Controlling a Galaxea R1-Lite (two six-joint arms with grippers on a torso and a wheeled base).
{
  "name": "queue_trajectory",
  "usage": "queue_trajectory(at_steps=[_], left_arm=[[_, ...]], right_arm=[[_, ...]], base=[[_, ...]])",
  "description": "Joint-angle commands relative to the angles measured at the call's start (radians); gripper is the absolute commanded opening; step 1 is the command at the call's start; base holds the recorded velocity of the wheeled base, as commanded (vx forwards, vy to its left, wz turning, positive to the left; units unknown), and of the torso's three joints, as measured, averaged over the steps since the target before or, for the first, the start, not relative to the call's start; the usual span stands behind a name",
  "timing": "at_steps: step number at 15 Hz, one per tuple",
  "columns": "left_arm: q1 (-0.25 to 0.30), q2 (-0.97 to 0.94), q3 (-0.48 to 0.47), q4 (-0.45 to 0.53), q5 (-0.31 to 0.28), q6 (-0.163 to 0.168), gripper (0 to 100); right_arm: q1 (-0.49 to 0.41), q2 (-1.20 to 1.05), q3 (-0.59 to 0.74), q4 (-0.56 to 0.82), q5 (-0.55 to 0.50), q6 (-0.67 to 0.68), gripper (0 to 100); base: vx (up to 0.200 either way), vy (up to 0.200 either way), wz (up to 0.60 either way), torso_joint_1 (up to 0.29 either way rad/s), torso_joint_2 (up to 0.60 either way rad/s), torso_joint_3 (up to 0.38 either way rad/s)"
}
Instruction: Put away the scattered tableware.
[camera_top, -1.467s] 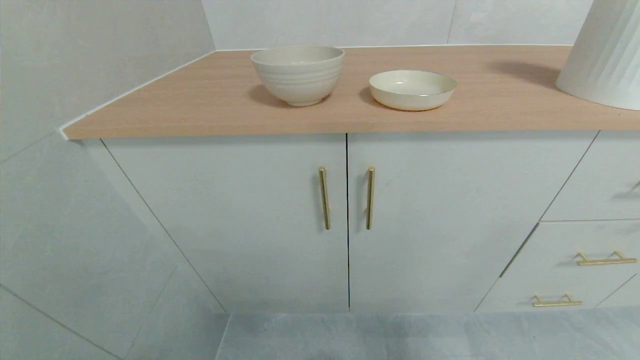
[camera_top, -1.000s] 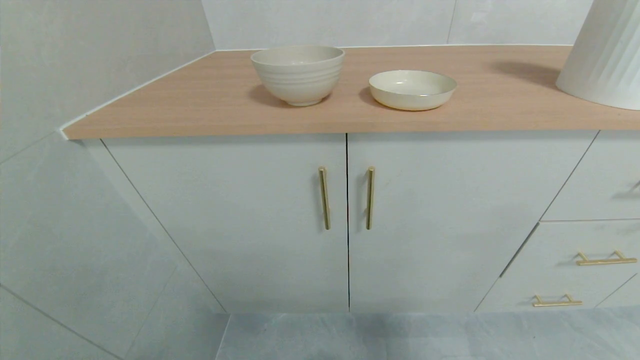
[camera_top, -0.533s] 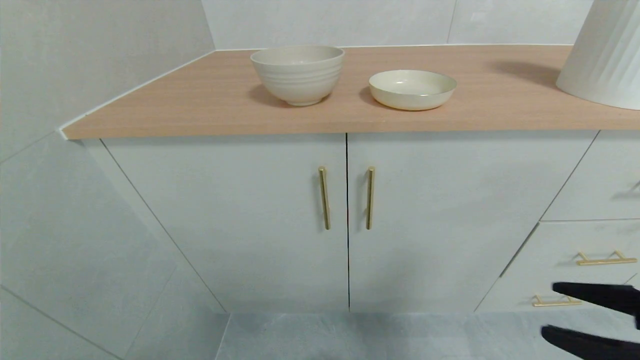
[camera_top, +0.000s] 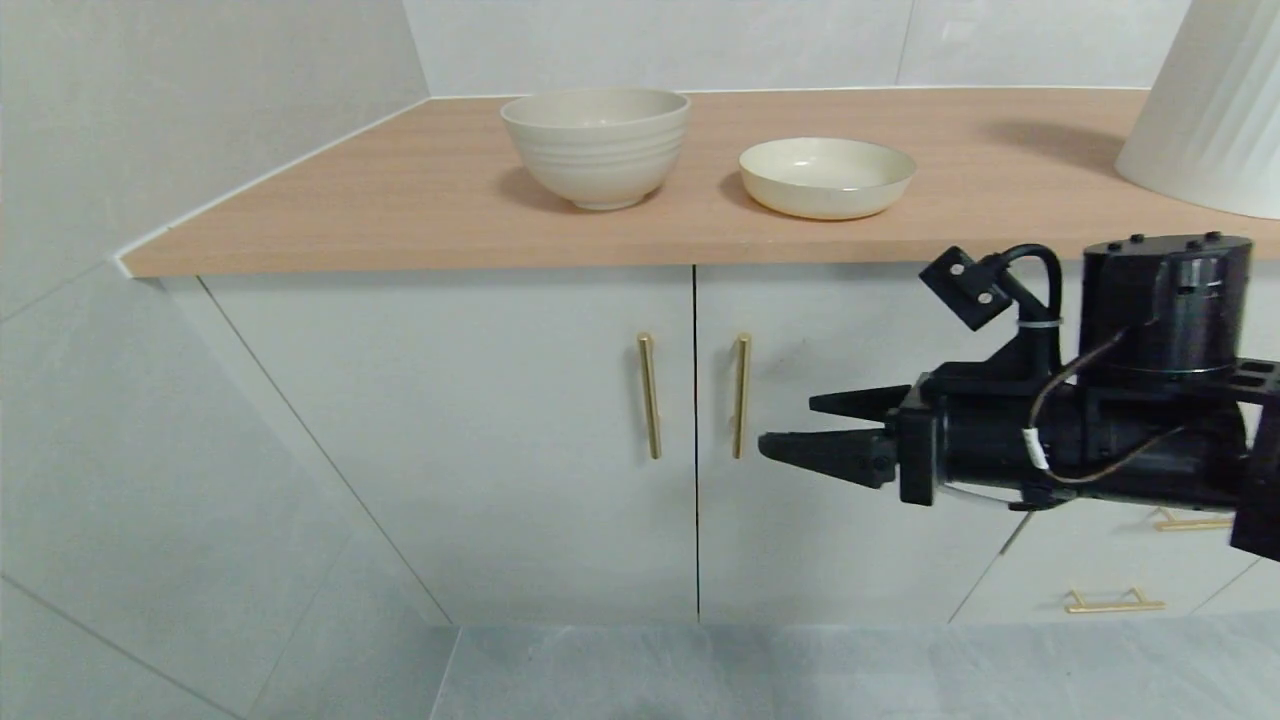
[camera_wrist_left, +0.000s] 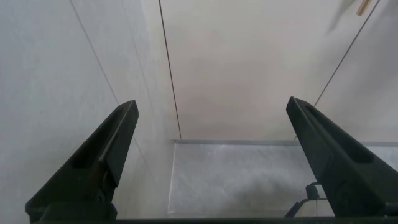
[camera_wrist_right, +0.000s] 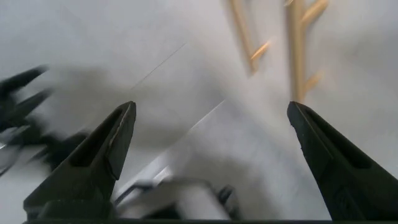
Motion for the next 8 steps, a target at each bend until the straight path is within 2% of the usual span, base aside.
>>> queue_trajectory(at_steps=[1, 5, 8], left_arm=[[0.000, 0.000, 0.000, -0.001, 0.000, 0.000, 100], [-0.001, 0.000, 0.000, 0.001, 0.000, 0.000, 100], [0.000, 0.000, 0.000, -0.001, 0.000, 0.000, 100]], right_arm=[[0.009, 0.141, -0.025, -0.068, -0.045, 0.000, 100], [0.009, 0.223, -0.033, -0.179, -0.079, 0.019, 100], [0.029, 0.269, -0.037, -0.284, -0.082, 0.112, 100]], base=[[0.000, 0.000, 0.00, 0.000, 0.00, 0.000], [0.000, 0.000, 0.00, 0.000, 0.00, 0.000], [0.000, 0.000, 0.00, 0.000, 0.00, 0.000]])
